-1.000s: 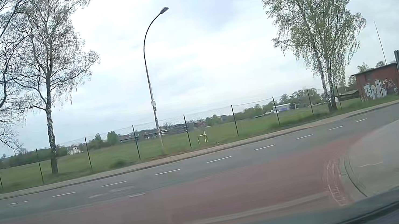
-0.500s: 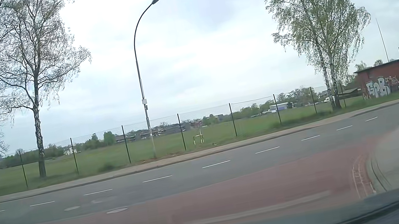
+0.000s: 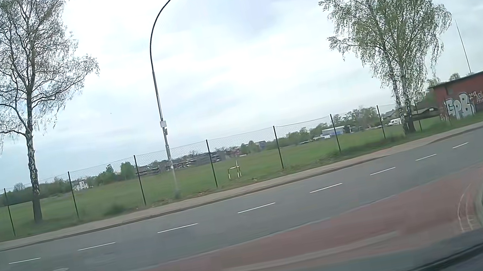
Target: Follow the waypoints while adhering to traffic rules and regulations
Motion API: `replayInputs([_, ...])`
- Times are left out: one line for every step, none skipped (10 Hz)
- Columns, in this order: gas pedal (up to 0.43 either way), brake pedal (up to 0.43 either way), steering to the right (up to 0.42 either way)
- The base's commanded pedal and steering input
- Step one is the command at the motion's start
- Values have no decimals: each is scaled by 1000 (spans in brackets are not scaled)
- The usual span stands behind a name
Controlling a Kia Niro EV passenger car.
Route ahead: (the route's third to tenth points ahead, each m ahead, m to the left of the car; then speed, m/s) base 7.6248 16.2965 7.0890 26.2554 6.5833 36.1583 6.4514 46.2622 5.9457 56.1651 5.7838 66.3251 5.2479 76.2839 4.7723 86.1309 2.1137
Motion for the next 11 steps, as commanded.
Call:
replayInputs([0,128,42])
replayInputs([0,134,41])
replayInputs([0,134,39])
replayInputs([0,140,31])
replayInputs([0,140,10])
replayInputs([0,140,-14])
replayInputs([0,140,-41])
replayInputs([0,134,-66])
replayInputs([0,128,-93])
replayInputs([0,110,-110])
replayInputs([0,98,-137])
